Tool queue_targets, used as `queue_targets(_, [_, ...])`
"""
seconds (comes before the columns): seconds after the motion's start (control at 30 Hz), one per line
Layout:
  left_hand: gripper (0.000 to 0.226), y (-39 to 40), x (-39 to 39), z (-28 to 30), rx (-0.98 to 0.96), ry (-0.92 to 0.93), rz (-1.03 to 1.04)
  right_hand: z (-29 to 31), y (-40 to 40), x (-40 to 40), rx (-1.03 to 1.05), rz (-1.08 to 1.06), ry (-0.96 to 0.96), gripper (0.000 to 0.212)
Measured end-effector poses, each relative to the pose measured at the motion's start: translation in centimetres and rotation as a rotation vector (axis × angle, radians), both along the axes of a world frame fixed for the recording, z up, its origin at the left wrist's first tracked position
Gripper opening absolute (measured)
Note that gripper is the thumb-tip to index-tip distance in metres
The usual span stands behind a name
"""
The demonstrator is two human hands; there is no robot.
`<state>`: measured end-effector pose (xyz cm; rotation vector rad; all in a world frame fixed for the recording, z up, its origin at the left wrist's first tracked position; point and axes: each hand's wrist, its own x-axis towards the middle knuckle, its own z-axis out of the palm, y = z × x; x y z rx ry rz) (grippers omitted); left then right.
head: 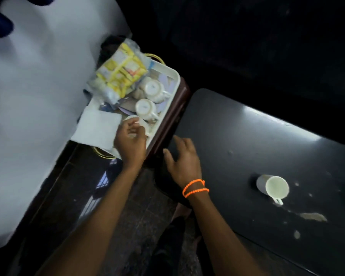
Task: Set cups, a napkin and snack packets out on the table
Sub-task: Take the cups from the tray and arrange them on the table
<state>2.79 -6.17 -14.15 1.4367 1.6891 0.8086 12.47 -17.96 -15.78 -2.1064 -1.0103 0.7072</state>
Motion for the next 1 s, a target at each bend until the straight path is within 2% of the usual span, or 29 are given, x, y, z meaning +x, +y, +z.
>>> queue_targets(0.07, [0.026,3.3,-3.0,0.1,0.098,0.185,0.045,0.4,3.9,-1.8,0.001,0.103,0.068,0.045])
queue_targets(0.1, [0.025,4.9,-4.2,-0.2,0.068,0.266,0.027,0.4,5.6,-2.5,-0.014,0.129,0.102,0.043])
queue_targets(0.17, [0.032,7.8,-5.7,-0.9,-0.170,0.296,-0.029,0.3,8.2,-3.6,-0.067,0.082,0.151,0.042])
queue_targets(0.2, [0.040,8.8,-6.0,-1.2,-0.347,0.223,-0.043,0.2,9.1,-4.0,-0.072,0.014,0.167,0.040])
queue_targets(0.27, [0.055,9.7,-6.1,-1.4,-0.672,-0.053,-0.009,-0.1,10.0,-4.5,-0.060,-0.109,0.183,0.034])
queue_targets(0.33, [0.061,9.8,-6.1,-1.7,-0.772,-0.215,0.021,-0.2,10.3,-4.8,-0.059,-0.184,0.217,0.040])
queue_targets(0.47, [0.053,9.2,-6.4,-2.3,-0.822,-0.373,0.056,-0.5,9.8,-4.7,-0.025,-0.250,0.325,0.048])
queue_targets(0.63, [0.028,7.7,-8.1,-1.9,-0.933,-0.657,0.063,-0.1,8.3,-5.0,0.066,-0.377,0.531,0.025])
queue_targets(0.7, [0.026,7.1,-9.2,-1.6,-0.935,-0.753,0.084,0.2,7.6,-4.7,0.111,-0.380,0.671,0.022])
queue_targets(0.77, [0.032,6.6,-10.2,-1.3,-0.917,-0.799,0.009,0.5,6.9,-4.2,0.151,-0.345,0.789,0.024])
queue_targets(0.87, [0.049,5.7,-9.0,-0.5,-0.798,-0.675,-0.200,0.8,5.0,-2.8,0.255,-0.308,0.859,0.049])
queue_targets(0.93, [0.043,4.8,-6.4,0.1,-0.729,-0.602,-0.292,0.8,3.4,-2.1,0.288,-0.328,0.815,0.070])
queue_targets(1.0, [0.040,3.5,-3.2,0.5,-0.709,-0.571,-0.415,0.4,1.7,-1.4,0.304,-0.381,0.724,0.081])
